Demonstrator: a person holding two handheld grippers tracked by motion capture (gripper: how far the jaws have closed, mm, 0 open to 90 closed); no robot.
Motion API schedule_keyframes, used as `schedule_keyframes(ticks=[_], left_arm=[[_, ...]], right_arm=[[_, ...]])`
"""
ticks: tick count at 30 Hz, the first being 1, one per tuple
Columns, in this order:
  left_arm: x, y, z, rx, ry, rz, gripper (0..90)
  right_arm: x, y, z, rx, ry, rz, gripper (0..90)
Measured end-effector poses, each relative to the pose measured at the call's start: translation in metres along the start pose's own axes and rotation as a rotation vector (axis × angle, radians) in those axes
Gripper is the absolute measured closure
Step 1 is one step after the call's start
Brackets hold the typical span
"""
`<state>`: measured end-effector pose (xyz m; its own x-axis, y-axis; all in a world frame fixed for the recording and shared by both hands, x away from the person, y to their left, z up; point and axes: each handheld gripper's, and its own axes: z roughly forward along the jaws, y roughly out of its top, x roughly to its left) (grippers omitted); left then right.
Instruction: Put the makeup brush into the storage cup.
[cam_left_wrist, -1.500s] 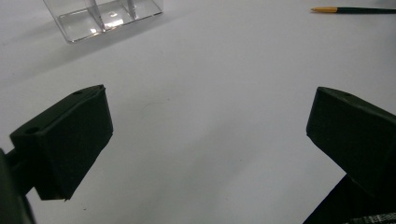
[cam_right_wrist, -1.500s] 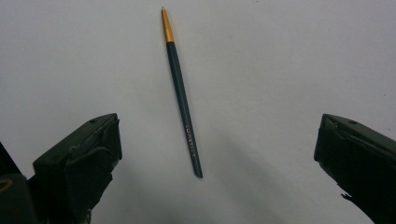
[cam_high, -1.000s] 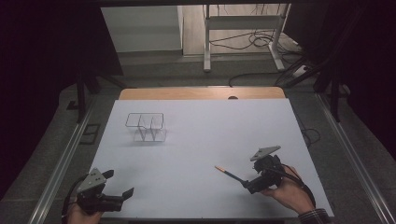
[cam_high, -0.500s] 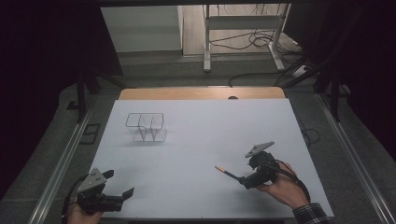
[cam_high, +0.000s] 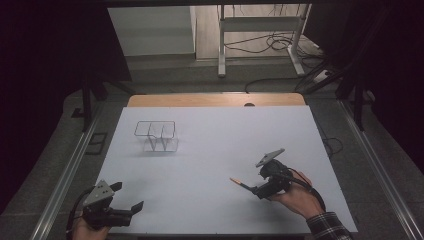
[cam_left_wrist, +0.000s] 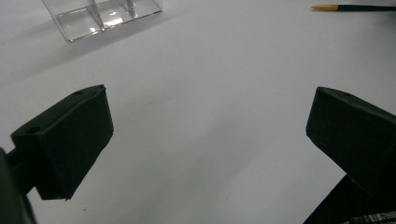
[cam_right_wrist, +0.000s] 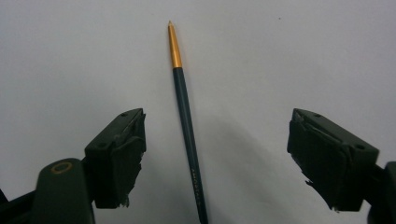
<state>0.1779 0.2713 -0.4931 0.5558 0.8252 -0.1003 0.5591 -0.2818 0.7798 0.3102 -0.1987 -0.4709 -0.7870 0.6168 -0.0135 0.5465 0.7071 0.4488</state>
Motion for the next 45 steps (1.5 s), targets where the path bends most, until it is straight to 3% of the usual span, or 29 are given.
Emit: schedule_keyframes(ticks=[17, 33, 45], left_arm=[[0.000, 0.000, 0.000, 0.001, 0.000, 0.001, 1.2], [-0.001, 0.000, 0.001, 0.006, 0.004, 0.006, 1.5], [-0.001, 0.000, 0.001, 0.007, 0.005, 0.005, 1.5]], right_arm=[[0.007, 0.015, 0.008, 0.041, 0.006, -0.070, 35.4], [0.012, 0.020, 0.020, 0.097, 0.030, -0.130, 55.8], [0.012, 0.017, 0.029, 0.144, 0.040, -0.142, 65.0]])
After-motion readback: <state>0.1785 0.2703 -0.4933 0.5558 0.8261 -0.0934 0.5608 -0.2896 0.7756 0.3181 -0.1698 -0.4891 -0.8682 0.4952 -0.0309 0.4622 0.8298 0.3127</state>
